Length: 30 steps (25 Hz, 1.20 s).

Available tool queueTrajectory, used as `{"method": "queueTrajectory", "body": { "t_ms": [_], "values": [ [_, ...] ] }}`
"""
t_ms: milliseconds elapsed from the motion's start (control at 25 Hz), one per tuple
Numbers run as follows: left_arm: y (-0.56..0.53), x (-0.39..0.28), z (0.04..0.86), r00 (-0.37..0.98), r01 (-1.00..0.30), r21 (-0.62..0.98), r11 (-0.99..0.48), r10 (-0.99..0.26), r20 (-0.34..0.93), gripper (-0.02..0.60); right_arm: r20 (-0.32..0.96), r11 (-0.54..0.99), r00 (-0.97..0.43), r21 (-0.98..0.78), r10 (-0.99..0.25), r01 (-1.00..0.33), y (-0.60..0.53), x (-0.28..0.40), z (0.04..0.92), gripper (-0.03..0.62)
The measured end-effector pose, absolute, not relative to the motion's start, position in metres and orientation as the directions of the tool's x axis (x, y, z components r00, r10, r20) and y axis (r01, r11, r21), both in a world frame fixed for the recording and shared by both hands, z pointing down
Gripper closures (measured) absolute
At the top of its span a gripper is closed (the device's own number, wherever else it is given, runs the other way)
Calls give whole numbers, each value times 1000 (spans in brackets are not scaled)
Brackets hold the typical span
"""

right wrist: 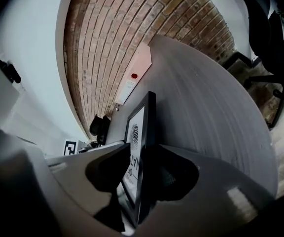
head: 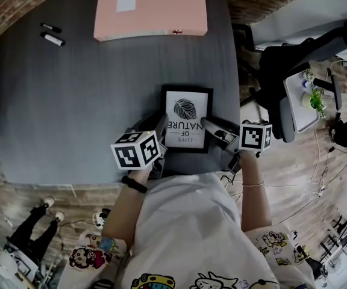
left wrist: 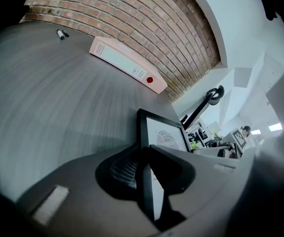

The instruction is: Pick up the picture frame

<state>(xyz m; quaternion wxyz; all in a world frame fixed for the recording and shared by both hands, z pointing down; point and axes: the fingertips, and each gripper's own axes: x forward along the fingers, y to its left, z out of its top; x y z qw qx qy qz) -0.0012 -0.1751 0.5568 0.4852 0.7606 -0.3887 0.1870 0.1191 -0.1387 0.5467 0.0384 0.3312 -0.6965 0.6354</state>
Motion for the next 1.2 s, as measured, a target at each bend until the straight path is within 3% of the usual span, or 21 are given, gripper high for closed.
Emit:
{"method": "queueTrajectory", "body": {
  "t_ms": [680,1040,1200],
  "values": [
    [-170,-1,562,697,-704,694,-153,-341,631,497,230,-10,-895,-970,-383,-244,-156,85,523,462],
    [-171,1,561,705,-694,705,-146,-335,625,495,231,-19,-895,-970,-382,-242,-163,70,525,505],
    [-172,1,563,711,-685,715,-136,-337,617,494,295,-45,-876,-953,-382,-301,-161,76,538,565]
  ]
}}
